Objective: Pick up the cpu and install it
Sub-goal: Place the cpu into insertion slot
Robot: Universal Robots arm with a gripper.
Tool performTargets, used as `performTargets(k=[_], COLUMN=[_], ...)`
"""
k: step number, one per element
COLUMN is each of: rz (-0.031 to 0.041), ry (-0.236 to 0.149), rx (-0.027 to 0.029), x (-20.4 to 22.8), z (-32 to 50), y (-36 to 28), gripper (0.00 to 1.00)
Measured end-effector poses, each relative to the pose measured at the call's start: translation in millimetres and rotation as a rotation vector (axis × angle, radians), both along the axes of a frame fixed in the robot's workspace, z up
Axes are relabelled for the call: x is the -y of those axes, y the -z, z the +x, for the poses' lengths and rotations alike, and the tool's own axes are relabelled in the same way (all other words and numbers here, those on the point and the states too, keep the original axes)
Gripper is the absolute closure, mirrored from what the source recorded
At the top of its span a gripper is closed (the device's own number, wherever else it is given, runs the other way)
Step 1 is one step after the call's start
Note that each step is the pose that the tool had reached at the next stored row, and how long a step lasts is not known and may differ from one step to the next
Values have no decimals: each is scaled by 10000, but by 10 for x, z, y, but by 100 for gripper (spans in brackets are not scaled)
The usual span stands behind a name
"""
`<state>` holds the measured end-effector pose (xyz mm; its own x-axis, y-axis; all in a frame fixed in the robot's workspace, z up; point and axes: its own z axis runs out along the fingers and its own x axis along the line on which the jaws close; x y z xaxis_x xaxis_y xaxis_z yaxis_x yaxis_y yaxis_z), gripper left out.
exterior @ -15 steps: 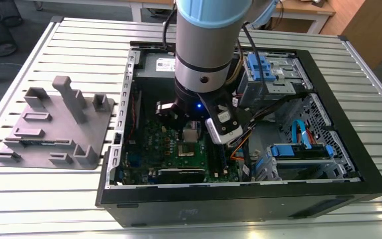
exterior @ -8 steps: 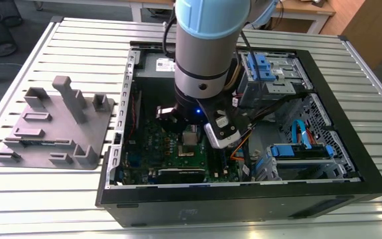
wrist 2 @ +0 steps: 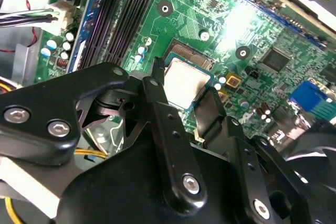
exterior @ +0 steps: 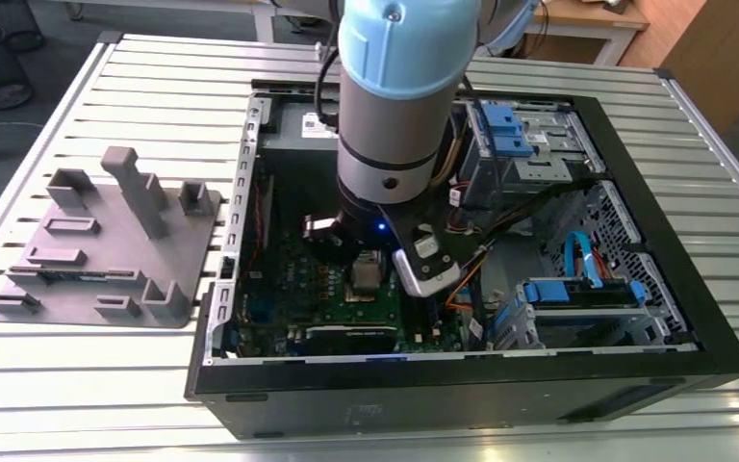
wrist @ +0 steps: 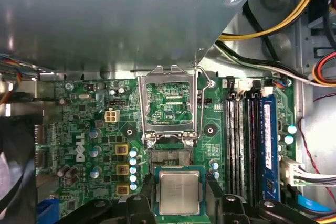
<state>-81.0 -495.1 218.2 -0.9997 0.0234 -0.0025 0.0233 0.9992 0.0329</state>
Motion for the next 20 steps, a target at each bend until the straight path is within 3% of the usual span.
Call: performTargets(k=[8, 20], rz=[0, -1], ry=[25, 31], rx=[0, 0], x=[7, 6], z=[-7, -30], y=[138, 244], gripper=[53, 53])
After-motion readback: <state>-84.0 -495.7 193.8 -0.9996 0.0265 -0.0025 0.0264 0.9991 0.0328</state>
